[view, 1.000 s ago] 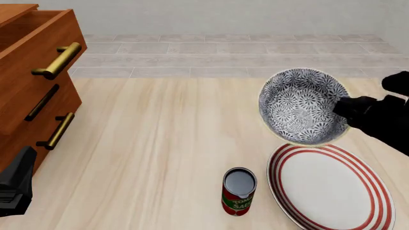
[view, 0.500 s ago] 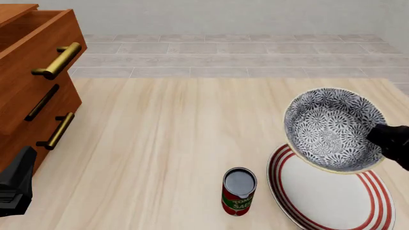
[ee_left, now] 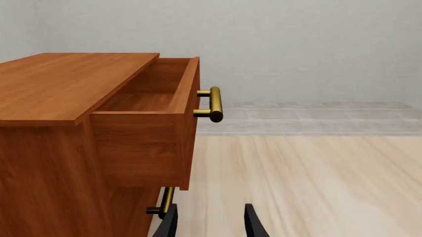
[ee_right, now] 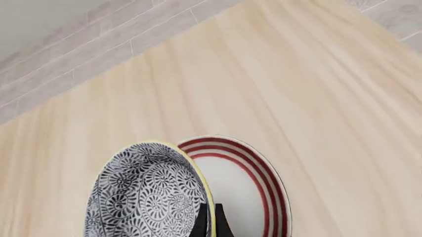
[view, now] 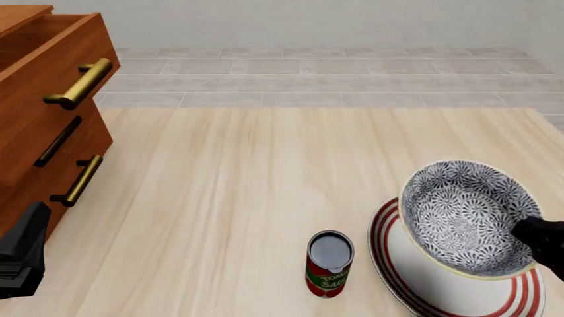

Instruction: Put the bowl on the plate.

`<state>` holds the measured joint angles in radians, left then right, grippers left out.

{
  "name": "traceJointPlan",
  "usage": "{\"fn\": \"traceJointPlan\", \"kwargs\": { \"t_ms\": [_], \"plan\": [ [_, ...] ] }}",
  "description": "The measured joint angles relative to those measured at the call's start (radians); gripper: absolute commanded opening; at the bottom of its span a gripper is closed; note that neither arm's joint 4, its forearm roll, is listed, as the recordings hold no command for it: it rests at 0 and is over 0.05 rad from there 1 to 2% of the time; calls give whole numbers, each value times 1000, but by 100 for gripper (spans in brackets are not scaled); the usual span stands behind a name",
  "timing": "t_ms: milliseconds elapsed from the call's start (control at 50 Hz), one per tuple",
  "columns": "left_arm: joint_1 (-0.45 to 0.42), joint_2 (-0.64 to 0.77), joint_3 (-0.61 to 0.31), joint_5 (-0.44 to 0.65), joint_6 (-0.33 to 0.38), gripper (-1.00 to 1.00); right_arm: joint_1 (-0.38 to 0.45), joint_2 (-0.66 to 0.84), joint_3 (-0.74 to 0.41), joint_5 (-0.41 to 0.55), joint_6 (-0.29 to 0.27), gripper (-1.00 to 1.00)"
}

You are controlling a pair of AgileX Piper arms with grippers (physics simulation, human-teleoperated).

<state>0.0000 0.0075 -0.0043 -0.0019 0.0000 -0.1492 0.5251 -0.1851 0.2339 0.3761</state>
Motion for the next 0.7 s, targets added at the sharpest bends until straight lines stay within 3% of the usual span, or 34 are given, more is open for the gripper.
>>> {"fn": "traceJointPlan", "kwargs": {
  "t_ms": [360,700],
  "plan": [
    [0,0,0,0,0,100,-22,61,106,-111,20,-100],
    [0,0,0,0,0,100,-27,130,139,-191,24,-100]
  ]
}}
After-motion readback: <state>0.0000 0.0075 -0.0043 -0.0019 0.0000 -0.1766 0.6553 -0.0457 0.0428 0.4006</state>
